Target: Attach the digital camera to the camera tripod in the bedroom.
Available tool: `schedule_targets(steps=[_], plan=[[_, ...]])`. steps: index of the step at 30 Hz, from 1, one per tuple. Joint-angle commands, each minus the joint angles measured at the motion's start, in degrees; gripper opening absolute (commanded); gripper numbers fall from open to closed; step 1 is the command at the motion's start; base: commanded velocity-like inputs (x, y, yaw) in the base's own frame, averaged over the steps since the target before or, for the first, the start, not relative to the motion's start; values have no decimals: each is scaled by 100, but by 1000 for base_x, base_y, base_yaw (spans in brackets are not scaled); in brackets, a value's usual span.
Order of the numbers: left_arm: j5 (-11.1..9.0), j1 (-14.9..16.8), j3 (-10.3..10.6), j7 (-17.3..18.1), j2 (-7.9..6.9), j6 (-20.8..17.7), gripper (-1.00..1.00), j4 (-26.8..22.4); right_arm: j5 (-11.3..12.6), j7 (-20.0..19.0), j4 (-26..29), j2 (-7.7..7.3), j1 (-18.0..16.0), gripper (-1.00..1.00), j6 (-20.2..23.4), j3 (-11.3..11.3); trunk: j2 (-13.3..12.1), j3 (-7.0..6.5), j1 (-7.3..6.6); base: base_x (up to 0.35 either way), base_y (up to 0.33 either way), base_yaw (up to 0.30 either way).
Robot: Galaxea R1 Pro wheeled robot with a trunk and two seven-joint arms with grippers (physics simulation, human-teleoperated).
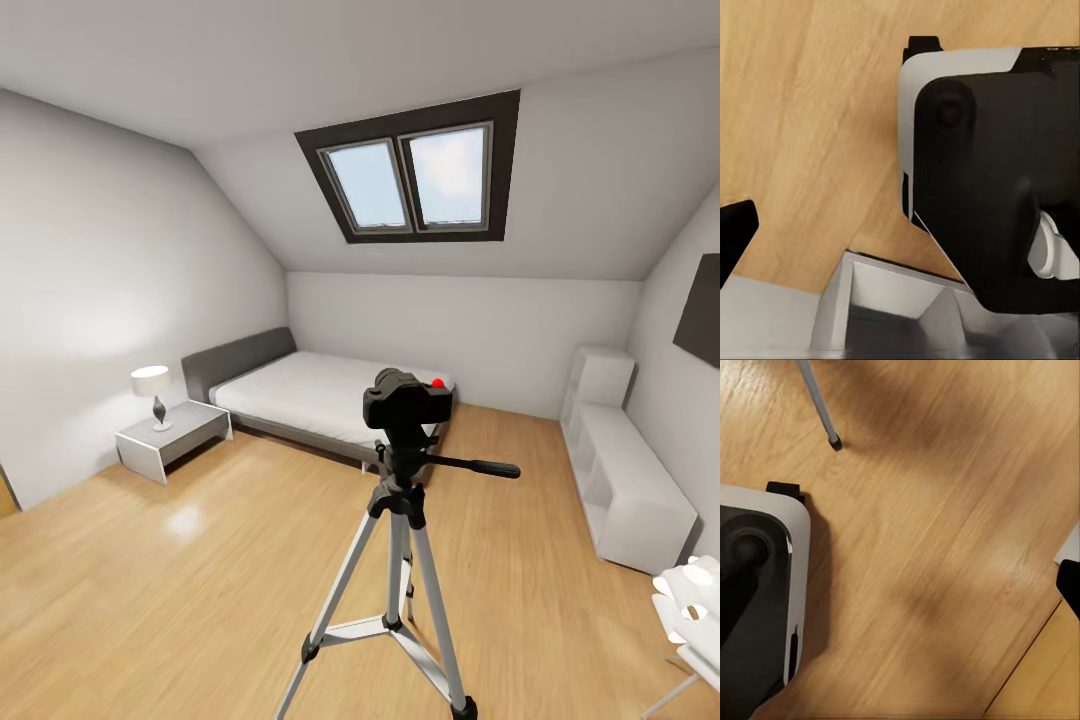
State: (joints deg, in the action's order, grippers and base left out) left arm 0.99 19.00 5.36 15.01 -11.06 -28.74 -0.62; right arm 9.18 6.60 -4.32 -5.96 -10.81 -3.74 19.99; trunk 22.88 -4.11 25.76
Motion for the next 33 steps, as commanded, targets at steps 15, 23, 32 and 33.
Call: schedule_targets(steps=[15,23,32,33], plan=[[7,-1365,31,-1462,616,1336,100,-12,158,16,-18,173,179,100,-83,27,4,1,3,0,0,0],[7,-1389,14,-1526,655,1355,100,-33,209,1,-16,204,201,100,-85,23,4,1,3,0,0,0],[7,-1389,14,-1513,780,1360,100,-49,207,-1,-13,209,202,100,-112,54,4,1,3,0,0,0],[7,-1386,14,-1512,787,1361,100,-50,207,-1,-9,209,203,100,-148,57,4,1,3,0,0,0]])
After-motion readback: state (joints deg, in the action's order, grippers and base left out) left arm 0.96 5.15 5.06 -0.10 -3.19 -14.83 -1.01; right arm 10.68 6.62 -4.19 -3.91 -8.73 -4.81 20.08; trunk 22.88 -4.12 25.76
